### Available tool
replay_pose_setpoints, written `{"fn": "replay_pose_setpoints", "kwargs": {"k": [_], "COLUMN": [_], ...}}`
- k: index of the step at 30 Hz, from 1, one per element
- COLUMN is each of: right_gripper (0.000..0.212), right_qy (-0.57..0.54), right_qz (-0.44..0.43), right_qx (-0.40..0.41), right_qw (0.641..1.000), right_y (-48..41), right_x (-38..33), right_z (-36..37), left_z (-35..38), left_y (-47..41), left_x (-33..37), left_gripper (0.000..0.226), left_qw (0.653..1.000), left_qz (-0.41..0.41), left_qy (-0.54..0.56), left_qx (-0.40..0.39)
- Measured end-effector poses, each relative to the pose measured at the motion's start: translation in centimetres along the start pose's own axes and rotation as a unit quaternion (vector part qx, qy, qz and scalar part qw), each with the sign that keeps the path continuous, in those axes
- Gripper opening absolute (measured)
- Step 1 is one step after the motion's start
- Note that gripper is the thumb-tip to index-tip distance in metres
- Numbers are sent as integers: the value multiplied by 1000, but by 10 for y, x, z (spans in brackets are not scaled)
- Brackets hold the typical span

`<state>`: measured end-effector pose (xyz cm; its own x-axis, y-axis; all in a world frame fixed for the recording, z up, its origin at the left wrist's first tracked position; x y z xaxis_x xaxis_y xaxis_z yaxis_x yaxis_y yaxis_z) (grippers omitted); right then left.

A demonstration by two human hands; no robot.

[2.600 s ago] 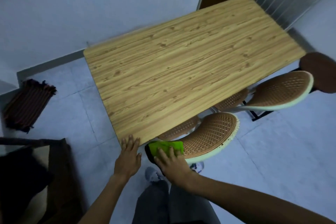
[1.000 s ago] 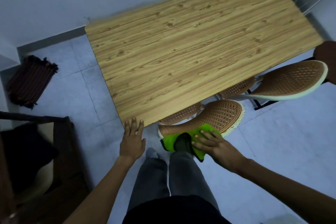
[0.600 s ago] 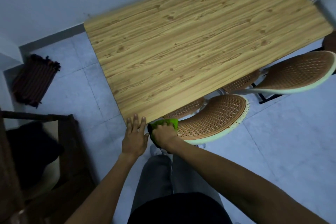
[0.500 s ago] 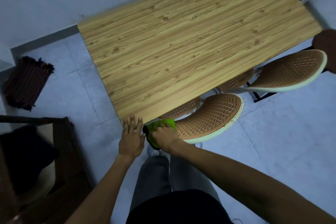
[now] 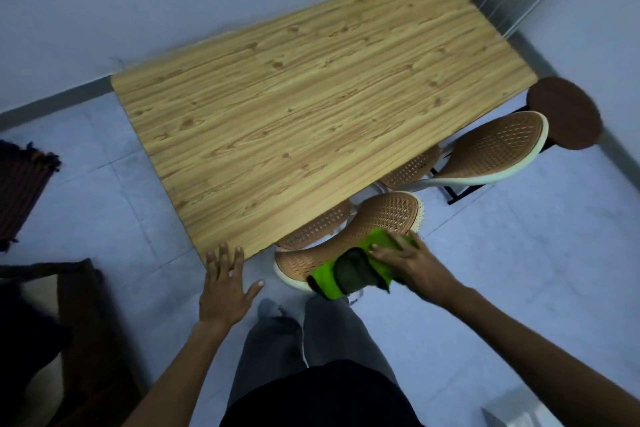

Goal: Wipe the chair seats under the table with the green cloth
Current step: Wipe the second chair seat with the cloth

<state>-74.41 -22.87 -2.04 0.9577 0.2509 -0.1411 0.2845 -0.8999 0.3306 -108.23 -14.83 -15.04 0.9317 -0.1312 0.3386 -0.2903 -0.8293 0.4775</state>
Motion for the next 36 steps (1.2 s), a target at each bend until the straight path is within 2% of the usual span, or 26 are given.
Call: {"fn": "replay_pose_setpoints", "kwargs": {"k": [2, 6, 9, 12, 14, 16, 20, 23, 25, 29, 32, 36], "right_gripper": [73, 69, 61, 52, 56, 63, 53, 43, 41, 48, 44, 30], "right_qy": [20, 27, 11, -49, -81, -64, -27, -61, -98, -204, -316, -334], "right_qz": [34, 100, 162, 101, 68, 40, -85, -162, -175, -69, 27, 48], "right_qx": [3, 33, 100, 173, 170, 149, 160, 180, 179, 154, 133, 121], "right_qw": [999, 994, 982, 979, 980, 986, 983, 968, 963, 964, 939, 933], "right_y": [2, 0, 10, 17, 11, 1, -3, -2, -6, -26, -41, -63], "right_x": [29, 45, 38, 1, -10, -5, 10, 29, 51, 126, 169, 178], "right_z": [-5, -17, -22, -12, -2, 8, 18, 16, 10, 4, 1, -8], "left_z": [-4, -11, -14, -6, -2, -2, -4, -4, -5, -9, -9, -3], "left_y": [1, 6, 12, 23, 24, 23, 18, 18, 18, 18, 18, 19], "left_x": [2, 12, 60, 117, 147, 169, 179, 177, 178, 180, 182, 179], "left_gripper": [119, 105, 93, 87, 85, 80, 73, 69, 61, 50, 49, 51], "left_qw": [1000, 997, 997, 995, 995, 996, 990, 983, 978, 971, 968, 969], "left_qz": [-12, -73, -18, 22, 27, 23, -66, -105, -117, -132, -139, -158], "left_qy": [-11, 9, 60, 96, 84, 47, 40, 25, 22, 1, -19, -23], "left_qx": [5, 9, 38, 33, 46, 76, 115, 147, 169, 201, 207, 191]}}
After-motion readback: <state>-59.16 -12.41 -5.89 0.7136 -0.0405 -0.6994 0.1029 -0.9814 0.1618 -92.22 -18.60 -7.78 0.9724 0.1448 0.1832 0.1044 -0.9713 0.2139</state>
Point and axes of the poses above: each hand's wrist, its own y-axis away from the middle knuckle, its own z-axis out of the palm, x = y × z, the point moved 10 cm from there along -y, towards the middle knuckle, and after that the axes turned 4 degrees about x, right-handed, at the moved point
